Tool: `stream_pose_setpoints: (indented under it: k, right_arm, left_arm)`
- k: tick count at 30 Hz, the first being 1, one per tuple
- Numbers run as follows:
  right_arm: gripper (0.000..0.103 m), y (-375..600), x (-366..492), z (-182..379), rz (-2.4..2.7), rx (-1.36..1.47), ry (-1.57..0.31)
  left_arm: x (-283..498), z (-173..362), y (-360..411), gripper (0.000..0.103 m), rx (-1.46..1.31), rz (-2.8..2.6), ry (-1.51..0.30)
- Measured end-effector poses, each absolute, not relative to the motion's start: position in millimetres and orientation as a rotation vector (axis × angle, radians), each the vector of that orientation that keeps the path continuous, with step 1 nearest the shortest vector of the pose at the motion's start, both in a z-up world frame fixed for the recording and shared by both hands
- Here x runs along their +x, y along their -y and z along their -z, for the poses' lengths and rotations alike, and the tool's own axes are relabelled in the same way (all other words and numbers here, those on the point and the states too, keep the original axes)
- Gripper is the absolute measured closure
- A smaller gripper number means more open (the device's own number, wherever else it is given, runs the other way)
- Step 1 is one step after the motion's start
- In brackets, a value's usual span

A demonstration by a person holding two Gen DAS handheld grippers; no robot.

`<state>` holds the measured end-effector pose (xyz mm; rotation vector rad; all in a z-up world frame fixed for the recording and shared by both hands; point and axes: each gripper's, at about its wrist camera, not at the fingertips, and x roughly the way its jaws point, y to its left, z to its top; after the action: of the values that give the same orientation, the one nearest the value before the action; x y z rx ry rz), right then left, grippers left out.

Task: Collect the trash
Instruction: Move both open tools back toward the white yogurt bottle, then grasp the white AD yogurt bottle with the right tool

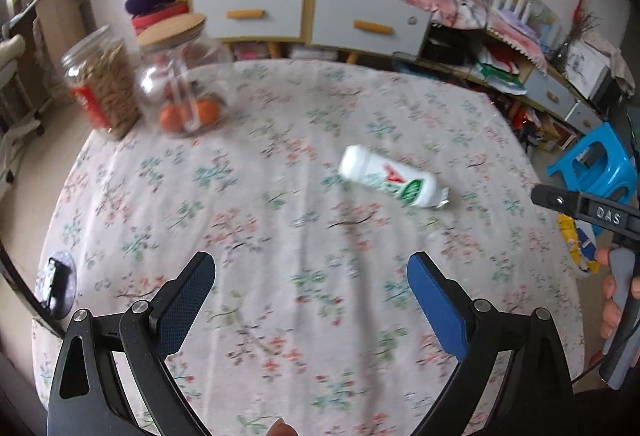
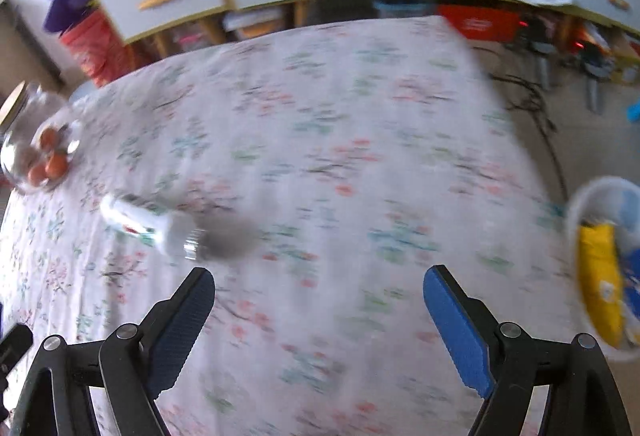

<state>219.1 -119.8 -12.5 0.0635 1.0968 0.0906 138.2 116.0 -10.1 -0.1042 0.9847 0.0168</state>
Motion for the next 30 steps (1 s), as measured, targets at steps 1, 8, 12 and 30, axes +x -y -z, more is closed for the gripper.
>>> stream_pose_setpoints:
  k: [1,8,12,30]
  right_arm:
    - [0.014,109.3,223.1,16.0,-0.108,0.047,-1.098]
    - [0.014,46.6,245.1,44.9,-0.209,-0.117,-1.086]
    - [0.015,23.4,253.1,62.9,-0.26,-0.212,-1.086]
    - [0.057,26.6,229.7,59.3,-0.28,-0.29,-1.056]
  left_arm:
    - [139.0,12.8,-119.9,0.005,-0.106,-0.027,-0.992]
    - [145.0,24.0,-144.7,0.005,-0.129,-0.068,-1.019]
    - [145.4,26.0,-153.1,0.005,-0.14,-0.076,-1.022]
    - [133.2,20.9,-137.5,0.005,-0.102,-0.042,-1.011]
